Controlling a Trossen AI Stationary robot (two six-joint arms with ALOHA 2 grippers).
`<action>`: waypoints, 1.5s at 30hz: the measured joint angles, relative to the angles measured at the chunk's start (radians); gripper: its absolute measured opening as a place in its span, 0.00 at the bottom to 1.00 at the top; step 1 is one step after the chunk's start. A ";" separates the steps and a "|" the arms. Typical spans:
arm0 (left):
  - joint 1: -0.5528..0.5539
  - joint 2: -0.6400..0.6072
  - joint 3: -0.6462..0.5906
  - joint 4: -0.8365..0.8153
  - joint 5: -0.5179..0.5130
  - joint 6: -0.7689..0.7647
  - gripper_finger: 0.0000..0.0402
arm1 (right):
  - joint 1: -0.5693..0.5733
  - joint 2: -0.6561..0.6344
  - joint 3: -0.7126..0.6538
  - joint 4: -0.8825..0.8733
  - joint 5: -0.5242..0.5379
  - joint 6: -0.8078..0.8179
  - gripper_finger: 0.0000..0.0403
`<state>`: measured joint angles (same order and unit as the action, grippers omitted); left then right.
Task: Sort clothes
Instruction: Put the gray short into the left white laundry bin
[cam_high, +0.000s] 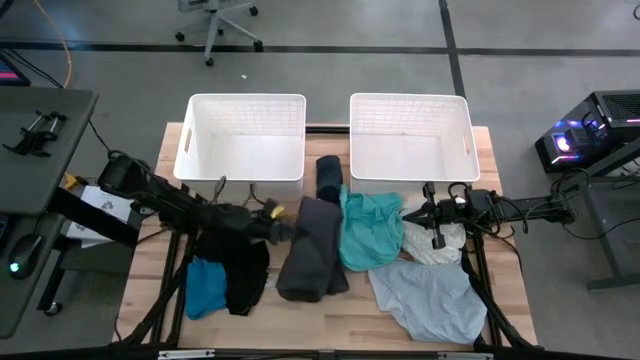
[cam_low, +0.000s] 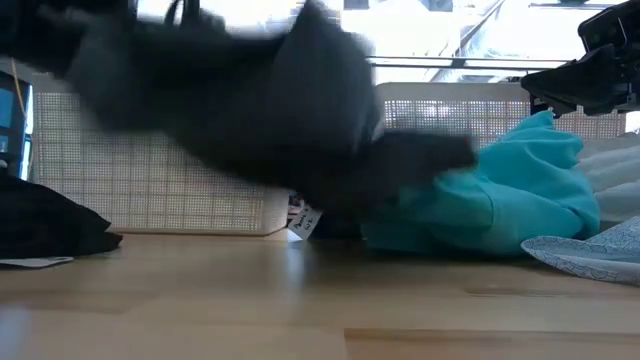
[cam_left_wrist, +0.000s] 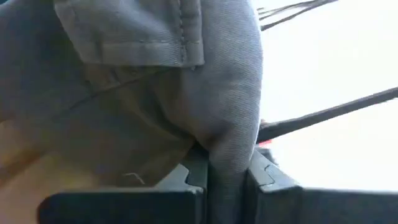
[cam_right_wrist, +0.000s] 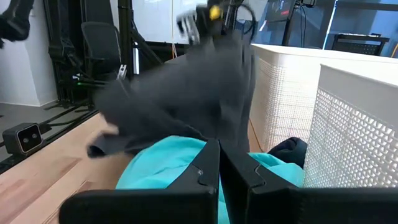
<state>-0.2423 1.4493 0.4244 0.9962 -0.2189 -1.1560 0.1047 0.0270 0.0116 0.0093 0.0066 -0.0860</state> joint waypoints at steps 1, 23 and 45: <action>0.000 -0.020 0.029 0.001 0.000 0.031 0.04 | 0.000 0.000 0.000 0.000 0.000 0.000 0.00; 0.382 -0.246 1.328 -1.675 -0.082 0.736 0.03 | 0.000 0.000 0.000 0.000 0.000 0.000 0.00; 1.078 0.124 1.120 -2.142 0.422 0.721 0.14 | 0.000 0.000 0.000 0.000 0.000 0.000 0.00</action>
<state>0.8356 1.5730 1.5443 -1.1462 0.2032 -0.4348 0.1046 0.0265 0.0114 0.0092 0.0066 -0.0860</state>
